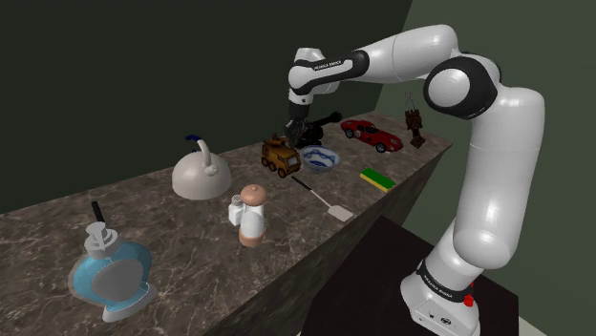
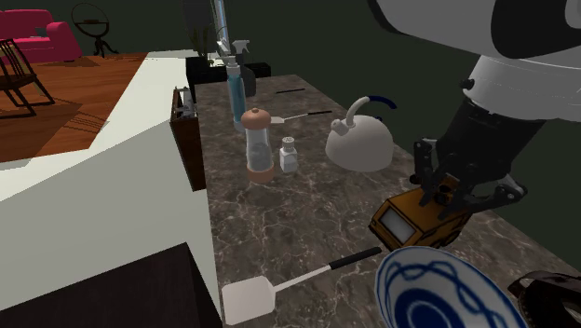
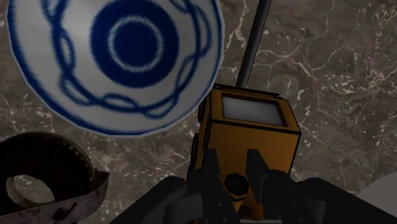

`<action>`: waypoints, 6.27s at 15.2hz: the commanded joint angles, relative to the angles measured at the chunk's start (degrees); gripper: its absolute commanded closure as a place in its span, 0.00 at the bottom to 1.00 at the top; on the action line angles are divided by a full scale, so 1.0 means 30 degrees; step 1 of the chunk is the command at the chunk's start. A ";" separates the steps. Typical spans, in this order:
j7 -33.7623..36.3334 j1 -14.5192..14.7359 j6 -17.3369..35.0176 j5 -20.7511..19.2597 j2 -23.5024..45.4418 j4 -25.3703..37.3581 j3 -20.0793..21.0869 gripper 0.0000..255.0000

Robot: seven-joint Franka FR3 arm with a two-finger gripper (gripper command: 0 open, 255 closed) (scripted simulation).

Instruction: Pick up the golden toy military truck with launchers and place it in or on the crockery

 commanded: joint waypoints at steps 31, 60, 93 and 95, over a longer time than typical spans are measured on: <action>0.0457 -0.0103 -0.6920 -0.0175 -0.0610 0.6294 -0.0066 1.00; -0.3906 -0.2497 -0.4837 -0.0782 -0.6360 -0.1763 -0.1895 1.00; -0.4028 -0.2547 -0.4450 -0.0750 -0.6175 -0.1974 -0.1941 0.00; -0.4028 -0.2547 -0.4450 -0.0750 -0.6174 -0.1974 -0.1941 0.00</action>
